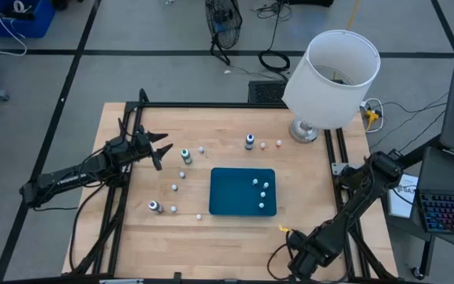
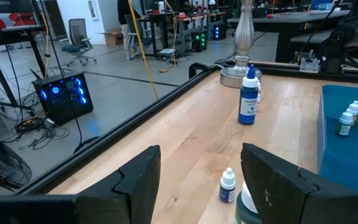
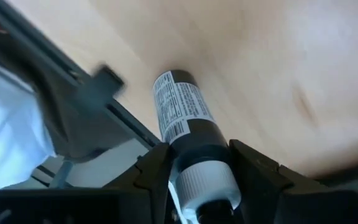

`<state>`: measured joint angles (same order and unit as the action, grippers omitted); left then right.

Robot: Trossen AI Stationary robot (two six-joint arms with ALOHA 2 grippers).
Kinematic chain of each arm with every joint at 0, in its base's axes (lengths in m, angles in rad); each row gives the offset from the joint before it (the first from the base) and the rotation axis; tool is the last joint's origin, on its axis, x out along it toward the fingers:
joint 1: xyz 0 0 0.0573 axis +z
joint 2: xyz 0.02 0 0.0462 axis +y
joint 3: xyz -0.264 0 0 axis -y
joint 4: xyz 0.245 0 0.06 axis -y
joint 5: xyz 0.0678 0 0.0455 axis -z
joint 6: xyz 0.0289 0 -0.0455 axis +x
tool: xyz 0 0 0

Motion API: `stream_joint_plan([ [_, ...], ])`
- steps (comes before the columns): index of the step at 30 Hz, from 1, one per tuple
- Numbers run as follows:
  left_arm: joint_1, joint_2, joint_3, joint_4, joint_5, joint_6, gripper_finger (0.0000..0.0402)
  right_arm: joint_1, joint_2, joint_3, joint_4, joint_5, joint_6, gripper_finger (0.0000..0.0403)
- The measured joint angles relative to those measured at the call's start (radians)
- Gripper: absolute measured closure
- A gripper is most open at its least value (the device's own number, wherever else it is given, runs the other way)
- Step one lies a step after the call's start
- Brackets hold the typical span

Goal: Pick & Place food coloring
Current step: Put the big black food coloring bottle into the blue bin

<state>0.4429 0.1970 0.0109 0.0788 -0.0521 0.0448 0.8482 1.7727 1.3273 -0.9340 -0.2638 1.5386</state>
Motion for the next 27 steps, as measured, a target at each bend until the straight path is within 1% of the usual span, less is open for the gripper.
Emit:
stream_joint_plan([
  [4, 0.000, 0.000, 0.000, 0.000, 0.000, 0.000, 0.0176, -0.033, -0.002, 0.002, 0.025, 0.123, -0.160, 0.0272],
  [9, 0.000, 0.000, 0.000, 0.000, 0.000, 0.000, 0.0176, -0.074, -0.024, -0.003, 0.026, 0.348, -0.372, 0.0272],
  [12, 0.000, 0.000, 0.000, 0.000, 0.000, 0.000, 0.0176, -0.094, -0.071, -0.004, 0.036, 0.486, -0.510, 0.0272],
  [14, 0.000, 0.000, 0.000, 0.000, 0.000, 0.000, 0.0176, -0.108, -0.111, -0.002, 0.049, 0.553, -0.589, 0.0273],
  [17, 0.000, 0.000, 0.000, 0.000, 0.000, 0.000, 0.0176, -0.127, -0.161, -0.002, 0.085, 0.615, -0.715, 0.0273],
  [19, 0.000, 0.000, 0.000, 0.000, 0.000, 0.000, 0.0176, -0.139, -0.198, -0.003, 0.150, 0.660, -0.836, 0.0273],
  [21, 0.000, 0.000, 0.000, 0.000, 0.000, 0.000, 0.0176, -0.165, -0.230, -0.001, 0.231, 0.689, -0.992, 0.0273],
  [24, 0.000, 0.000, 0.000, 0.000, 0.000, 0.000, 0.0176, -0.227, -0.268, 0.001, 0.362, 0.677, -1.257, 0.0273],
  [25, 0.000, 0.000, 0.000, 0.000, 0.000, 0.000, 0.0176, -0.254, -0.275, 0.015, 0.377, 0.664, -1.332, 0.0273],
  [27, 0.000, 0.000, 0.000, 0.000, 0.000, 0.000, 0.0176, -0.315, -0.277, 0.075, 0.362, 0.625, -1.428, 0.0273],
])
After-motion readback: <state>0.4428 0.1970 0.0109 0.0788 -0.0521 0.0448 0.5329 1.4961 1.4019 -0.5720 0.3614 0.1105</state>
